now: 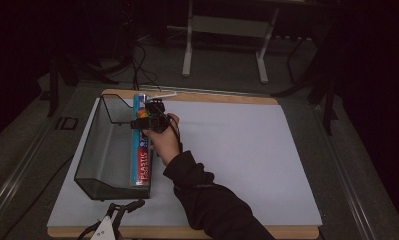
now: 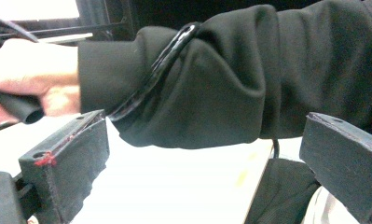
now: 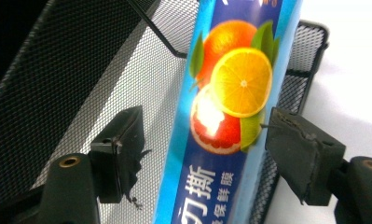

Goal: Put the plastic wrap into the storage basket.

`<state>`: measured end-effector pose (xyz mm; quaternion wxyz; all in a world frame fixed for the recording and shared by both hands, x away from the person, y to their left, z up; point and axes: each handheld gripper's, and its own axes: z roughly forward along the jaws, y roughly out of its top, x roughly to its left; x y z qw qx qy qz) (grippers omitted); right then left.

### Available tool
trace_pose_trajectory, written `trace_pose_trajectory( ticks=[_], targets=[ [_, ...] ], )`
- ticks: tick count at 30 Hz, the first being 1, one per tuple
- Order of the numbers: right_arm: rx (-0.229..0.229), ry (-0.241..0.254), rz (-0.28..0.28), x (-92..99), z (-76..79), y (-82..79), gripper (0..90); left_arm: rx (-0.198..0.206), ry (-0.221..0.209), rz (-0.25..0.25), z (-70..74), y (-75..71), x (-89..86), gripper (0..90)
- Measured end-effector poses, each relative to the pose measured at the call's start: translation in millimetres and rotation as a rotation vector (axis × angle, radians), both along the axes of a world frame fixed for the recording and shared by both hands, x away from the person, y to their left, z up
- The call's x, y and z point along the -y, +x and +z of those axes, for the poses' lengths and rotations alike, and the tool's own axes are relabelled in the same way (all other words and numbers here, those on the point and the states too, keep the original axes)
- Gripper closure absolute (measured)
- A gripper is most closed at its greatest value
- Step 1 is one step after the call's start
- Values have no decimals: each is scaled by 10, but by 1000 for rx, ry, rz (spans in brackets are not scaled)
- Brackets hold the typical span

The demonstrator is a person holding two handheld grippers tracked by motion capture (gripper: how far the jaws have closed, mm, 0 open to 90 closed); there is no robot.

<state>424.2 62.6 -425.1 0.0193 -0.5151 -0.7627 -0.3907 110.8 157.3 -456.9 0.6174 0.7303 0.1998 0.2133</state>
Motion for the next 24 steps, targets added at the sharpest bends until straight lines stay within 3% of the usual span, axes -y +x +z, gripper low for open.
trace_pose_trajectory(
  ticks=[10, 14, 17, 18, 19, 24],
  targets=[
    [42, 11, 52, 305, 96, -130, 256, -6, 1, 1, -5, 12, 15, 23],
    [54, 44, 93, 471, 82, -193, 216, -9, 4, 3, -9, 18, 22, 23],
    [87, 60, 141, 593, 90, -233, 178, -14, 2, 4, -10, 29, 23, 23],
    [119, 55, 157, 633, 89, -247, 121, -16, 3, 5, -10, 32, 23, 23],
    [150, 41, 191, 673, 89, -258, 126, -16, 2, 5, -11, 34, 25, 23],
    [202, 45, 279, 846, 62, -348, 118, -17, 7, 6, -12, 37, 35, 23]
  ],
)
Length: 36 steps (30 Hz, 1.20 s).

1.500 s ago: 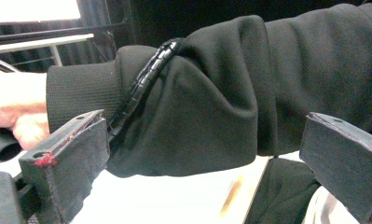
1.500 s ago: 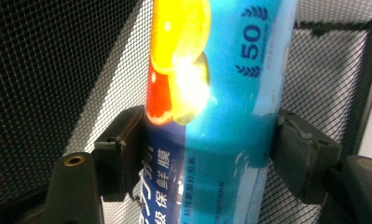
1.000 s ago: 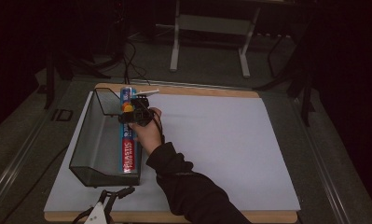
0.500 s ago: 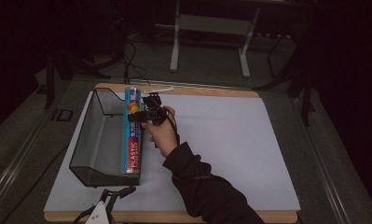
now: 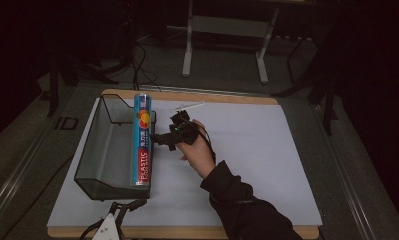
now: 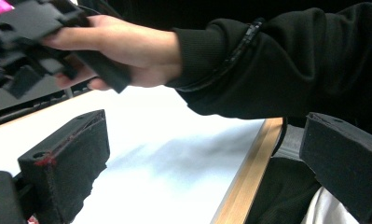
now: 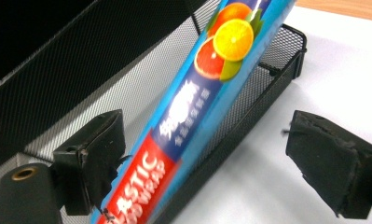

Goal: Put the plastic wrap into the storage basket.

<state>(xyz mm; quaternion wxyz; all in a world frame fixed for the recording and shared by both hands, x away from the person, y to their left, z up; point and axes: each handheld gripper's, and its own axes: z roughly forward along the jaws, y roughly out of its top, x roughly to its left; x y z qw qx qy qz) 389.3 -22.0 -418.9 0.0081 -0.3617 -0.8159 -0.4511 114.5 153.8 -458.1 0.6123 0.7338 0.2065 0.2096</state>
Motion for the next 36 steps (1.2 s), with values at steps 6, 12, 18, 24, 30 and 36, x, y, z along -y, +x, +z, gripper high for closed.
trace_pose_trajectory(
  ticks=[6, 12, 18, 24, 30, 36],
  targets=[
    [31, -15, 25, 278, -72, -147, 120, 1, -2, 3, 3, 2, 10, 23],
    [49, -47, 16, 598, -173, -283, 128, -3, 4, 2, -4, 12, 20, 23],
    [62, -30, 20, 876, -248, -406, 129, -5, 4, 2, -6, 17, 31, 23],
    [87, -52, 4, 1144, -316, -529, 133, -8, 7, 2, -13, 30, 43, 23],
    [69, -43, -15, 1392, -381, -636, 133, -8, 10, 3, -16, 34, 51, 23],
    [53, -35, -22, 1571, -437, -747, 141, -9, 11, 2, -18, 38, 53, 23]
  ],
)
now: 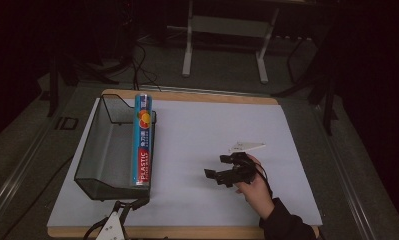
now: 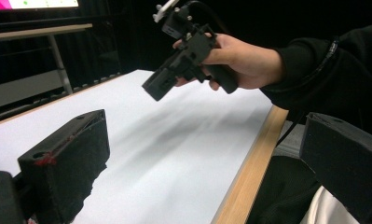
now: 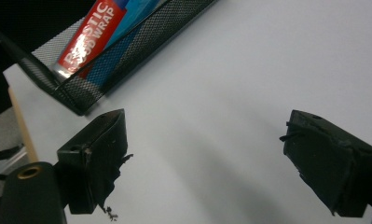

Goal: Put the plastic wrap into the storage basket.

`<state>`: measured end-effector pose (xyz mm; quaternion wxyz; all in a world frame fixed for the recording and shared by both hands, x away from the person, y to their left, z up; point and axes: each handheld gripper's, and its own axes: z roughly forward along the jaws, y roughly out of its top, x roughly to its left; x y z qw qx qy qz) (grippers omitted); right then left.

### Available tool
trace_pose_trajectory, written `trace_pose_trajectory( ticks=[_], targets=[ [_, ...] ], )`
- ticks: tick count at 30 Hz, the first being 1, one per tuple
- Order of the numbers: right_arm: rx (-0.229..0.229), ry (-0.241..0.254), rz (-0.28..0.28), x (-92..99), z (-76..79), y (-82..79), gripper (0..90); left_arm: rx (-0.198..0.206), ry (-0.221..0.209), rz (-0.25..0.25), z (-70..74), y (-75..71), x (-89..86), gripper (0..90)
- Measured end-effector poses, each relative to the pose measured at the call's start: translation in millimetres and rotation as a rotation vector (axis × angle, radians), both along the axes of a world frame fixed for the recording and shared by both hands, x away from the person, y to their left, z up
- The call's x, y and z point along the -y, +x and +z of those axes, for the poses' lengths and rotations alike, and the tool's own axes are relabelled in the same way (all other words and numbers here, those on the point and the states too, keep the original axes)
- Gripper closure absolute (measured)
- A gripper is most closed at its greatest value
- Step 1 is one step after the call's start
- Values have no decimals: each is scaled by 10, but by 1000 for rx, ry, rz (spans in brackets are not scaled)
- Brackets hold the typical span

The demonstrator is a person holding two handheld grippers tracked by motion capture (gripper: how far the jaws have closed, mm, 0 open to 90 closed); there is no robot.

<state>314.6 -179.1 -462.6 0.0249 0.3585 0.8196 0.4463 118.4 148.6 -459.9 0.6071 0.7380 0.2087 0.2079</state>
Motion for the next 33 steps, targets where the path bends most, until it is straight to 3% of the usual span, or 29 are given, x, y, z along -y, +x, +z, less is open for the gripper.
trace_pose_trajectory(
  ticks=[5, 13, 23, 28, 33],
  targets=[
    [-5, 12, 1, 119, 21, -82, 142, 1, 0, -1, -1, 0, 2, 23],
    [29, 11, -30, 309, 46, -190, 141, 1, 0, -3, 1, 1, 0, 23],
    [19, 1, -51, 518, -23, -305, 139, 1, 0, -5, 0, 7, 2, 23],
    [43, 6, -73, 540, -28, -275, 139, 2, 2, -6, 4, 6, 4, 23],
    [58, -24, -66, 520, -65, -267, 140, 4, 8, -7, 4, 11, -6, 23]
  ],
)
